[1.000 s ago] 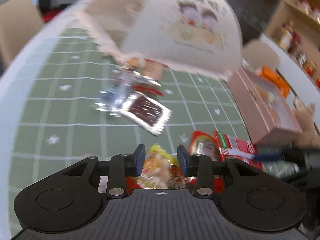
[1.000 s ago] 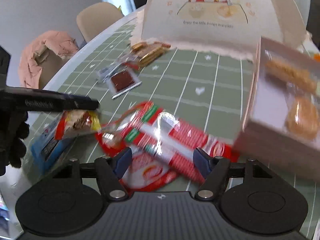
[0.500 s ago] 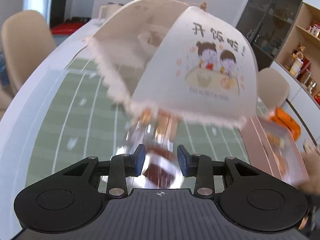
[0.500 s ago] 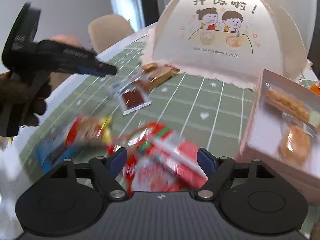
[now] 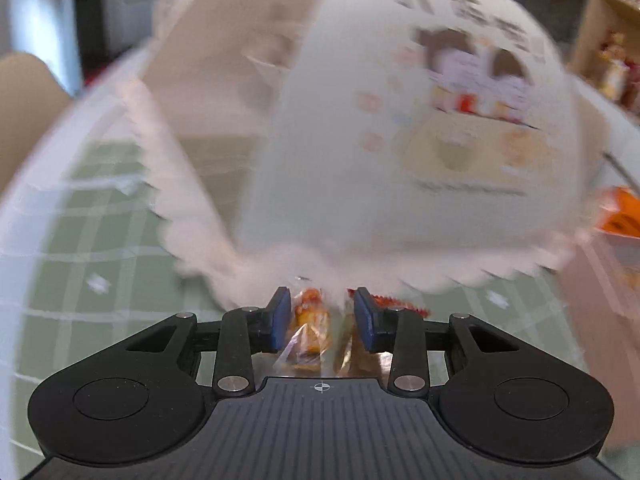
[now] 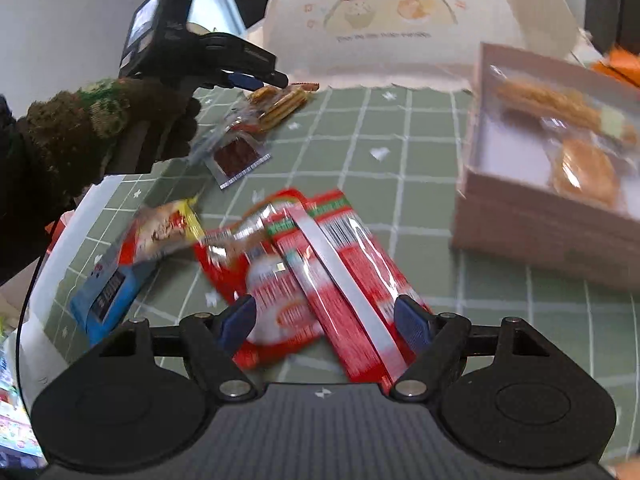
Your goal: Organize snacks
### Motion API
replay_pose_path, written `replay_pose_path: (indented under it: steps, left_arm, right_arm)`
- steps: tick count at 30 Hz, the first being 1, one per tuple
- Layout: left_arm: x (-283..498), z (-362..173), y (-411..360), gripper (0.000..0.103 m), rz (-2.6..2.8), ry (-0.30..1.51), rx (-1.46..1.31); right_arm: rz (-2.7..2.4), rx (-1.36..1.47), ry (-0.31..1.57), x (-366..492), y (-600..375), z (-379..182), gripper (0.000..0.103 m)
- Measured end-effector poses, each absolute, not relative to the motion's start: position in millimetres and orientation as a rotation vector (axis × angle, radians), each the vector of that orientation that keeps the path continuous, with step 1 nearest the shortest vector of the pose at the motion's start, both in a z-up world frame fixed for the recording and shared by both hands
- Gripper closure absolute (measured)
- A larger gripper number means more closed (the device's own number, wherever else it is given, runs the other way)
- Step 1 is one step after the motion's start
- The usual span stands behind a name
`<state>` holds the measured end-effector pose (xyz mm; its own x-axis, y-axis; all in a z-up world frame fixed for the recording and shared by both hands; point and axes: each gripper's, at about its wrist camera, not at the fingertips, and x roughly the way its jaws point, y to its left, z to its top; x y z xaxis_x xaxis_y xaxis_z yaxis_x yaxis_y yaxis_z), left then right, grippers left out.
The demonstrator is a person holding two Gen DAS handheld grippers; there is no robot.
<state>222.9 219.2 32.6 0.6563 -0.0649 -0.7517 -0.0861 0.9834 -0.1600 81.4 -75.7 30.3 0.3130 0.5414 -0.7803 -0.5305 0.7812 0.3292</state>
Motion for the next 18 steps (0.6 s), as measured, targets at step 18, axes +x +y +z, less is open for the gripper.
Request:
replay_pose_path:
  steps: [18]
  left_arm:
    - [105,66,234,0.065,-0.027,0.823,-0.347]
  right_arm:
    - [0.815,-0.196,0.856,159,58,31,0.026]
